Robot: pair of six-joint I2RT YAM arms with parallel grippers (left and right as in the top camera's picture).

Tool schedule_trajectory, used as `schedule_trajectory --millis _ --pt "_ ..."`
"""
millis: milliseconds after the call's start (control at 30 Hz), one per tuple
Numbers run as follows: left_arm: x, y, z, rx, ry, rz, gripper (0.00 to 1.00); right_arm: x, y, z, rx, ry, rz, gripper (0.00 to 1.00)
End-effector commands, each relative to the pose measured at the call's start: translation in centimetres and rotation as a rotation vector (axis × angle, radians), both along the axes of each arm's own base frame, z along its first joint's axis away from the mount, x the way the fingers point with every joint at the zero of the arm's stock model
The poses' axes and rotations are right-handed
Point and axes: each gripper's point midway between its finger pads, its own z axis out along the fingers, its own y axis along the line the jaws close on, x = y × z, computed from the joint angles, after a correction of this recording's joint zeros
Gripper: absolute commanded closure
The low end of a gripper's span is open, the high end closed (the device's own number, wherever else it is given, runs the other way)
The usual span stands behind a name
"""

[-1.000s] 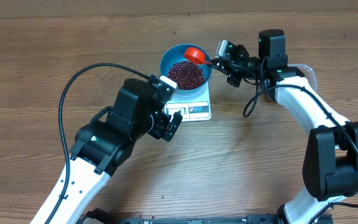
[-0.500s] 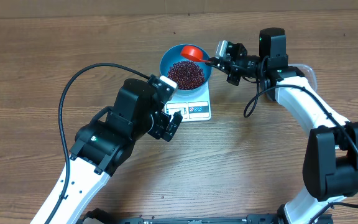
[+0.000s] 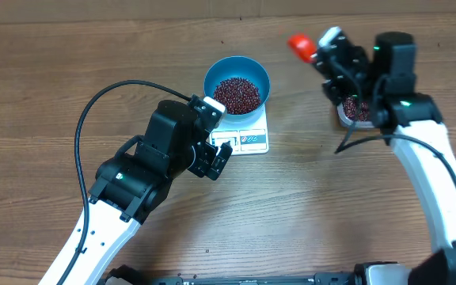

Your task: Scoop item into bowl and weigh 150g on scale

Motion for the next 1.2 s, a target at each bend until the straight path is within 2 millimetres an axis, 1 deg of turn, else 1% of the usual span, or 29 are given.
schedule_trajectory --millis 0,133,167,200,333,367,500,633,667,700,733,867,967,1100,1167 --pt "0.4 0.2 0.8 -0.012 -0.017 0.021 0.0 -0.2 -6.4 -0.4 0.053 0.095 -0.329 0.96" --pt "0.4 0.2 0.8 -0.012 -0.017 0.021 0.0 -2.2 -10.7 -3.2 0.059 0.237 -0.45 0.96" --pt "0.4 0.2 0.8 -0.012 -0.017 0.021 0.0 -2.5 -11.2 -3.6 0.059 0.254 -0.462 0.96" --pt "0.4 0.2 0.8 -0.012 -0.017 0.021 0.0 -3.1 -12.3 -4.4 0.06 0.293 -0.491 0.96" --pt "0.4 0.2 0.8 -0.012 -0.017 0.021 0.0 -4.4 -14.2 -6.6 0.063 0.389 -0.545 0.96" --pt "0.4 0.2 0.8 -0.012 -0.017 0.021 0.01 -4.6 -14.5 -7.4 0.063 0.421 -0.554 0.96" --pt "0.4 0.2 0.8 -0.012 -0.017 0.021 0.01 -4.7 -14.6 -9.4 0.062 0.486 -0.557 0.96" --pt "0.4 0.2 0.8 -0.012 -0.017 0.021 0.0 -4.8 -14.6 -11.9 0.061 0.558 -0.556 0.96" --pt "0.4 0.2 0.8 -0.012 -0.017 0.021 0.0 -4.7 -14.6 -12.9 0.06 0.581 -0.556 0.96" --pt "0.4 0.2 0.8 -0.012 -0.017 0.021 0.0 -4.6 -14.6 -13.3 0.058 0.59 -0.554 0.96" --pt "0.4 0.2 0.8 -0.012 -0.017 0.021 0.0 -4.4 -14.9 -14.2 0.048 0.605 -0.561 0.96" --pt "0.4 0.2 0.8 -0.012 -0.017 0.021 0.0 -4.0 -15.7 -16.2 0.019 0.631 -0.584 0.96" --pt "0.4 0.2 0.8 -0.012 -0.017 0.021 0.0 -4.0 -15.6 -17.1 0.019 0.652 -0.583 0.96" --pt "0.4 0.2 0.8 -0.012 -0.017 0.021 0.0 -4.0 -15.4 -17.2 0.028 0.657 -0.576 0.96" --pt "0.4 0.2 0.8 -0.013 -0.017 0.021 0.0 -3.9 -14.4 -17.1 0.075 0.664 -0.539 0.96"
